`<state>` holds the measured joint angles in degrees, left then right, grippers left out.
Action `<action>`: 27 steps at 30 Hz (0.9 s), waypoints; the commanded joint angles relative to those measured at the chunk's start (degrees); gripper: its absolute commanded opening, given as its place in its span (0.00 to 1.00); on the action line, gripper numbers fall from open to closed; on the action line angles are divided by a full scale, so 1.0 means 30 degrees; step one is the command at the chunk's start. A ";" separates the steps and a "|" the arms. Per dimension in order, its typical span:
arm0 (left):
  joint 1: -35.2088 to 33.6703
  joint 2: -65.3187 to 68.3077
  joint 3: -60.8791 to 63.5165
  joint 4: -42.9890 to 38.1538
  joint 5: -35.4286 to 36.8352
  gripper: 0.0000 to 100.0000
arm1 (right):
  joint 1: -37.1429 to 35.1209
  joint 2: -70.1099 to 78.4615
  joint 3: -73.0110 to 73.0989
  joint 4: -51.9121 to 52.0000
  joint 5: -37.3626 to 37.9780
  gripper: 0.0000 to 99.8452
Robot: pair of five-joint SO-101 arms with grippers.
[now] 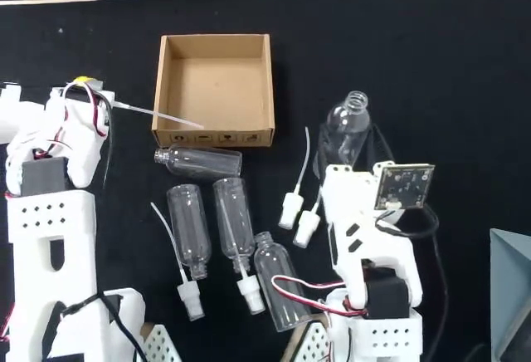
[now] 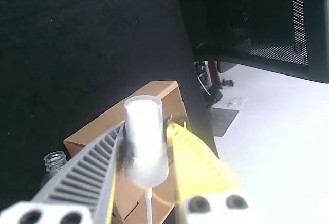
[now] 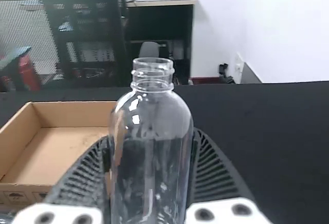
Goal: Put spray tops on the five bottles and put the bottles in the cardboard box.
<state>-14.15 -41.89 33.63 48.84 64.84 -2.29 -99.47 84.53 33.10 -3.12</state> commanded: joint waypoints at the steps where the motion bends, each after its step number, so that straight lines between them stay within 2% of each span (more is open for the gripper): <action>1: 0.0190 -0.0791 -0.0278 -0.0322 0.0088 0.03 | -0.0527 -0.0249 -0.0073 -0.0586 0.0234 0.01; 16: 0.0747 -0.0821 -0.0484 -0.0469 -0.0029 0.03 | -0.0586 -0.0249 -0.0103 -0.0586 0.0234 0.01; 21: 0.1451 -0.0850 -0.0484 -0.0469 -0.0059 0.03 | -0.1612 -0.0249 -0.0073 -0.0527 0.0234 0.01; 27: 0.1568 -0.3311 -0.0044 -0.0440 -0.1231 0.03 | -0.1670 -0.0249 -0.0044 -0.0557 0.0234 0.01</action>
<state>-10.29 -44.70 33.63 48.84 64.22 -5.71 -99.47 84.53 33.10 -3.12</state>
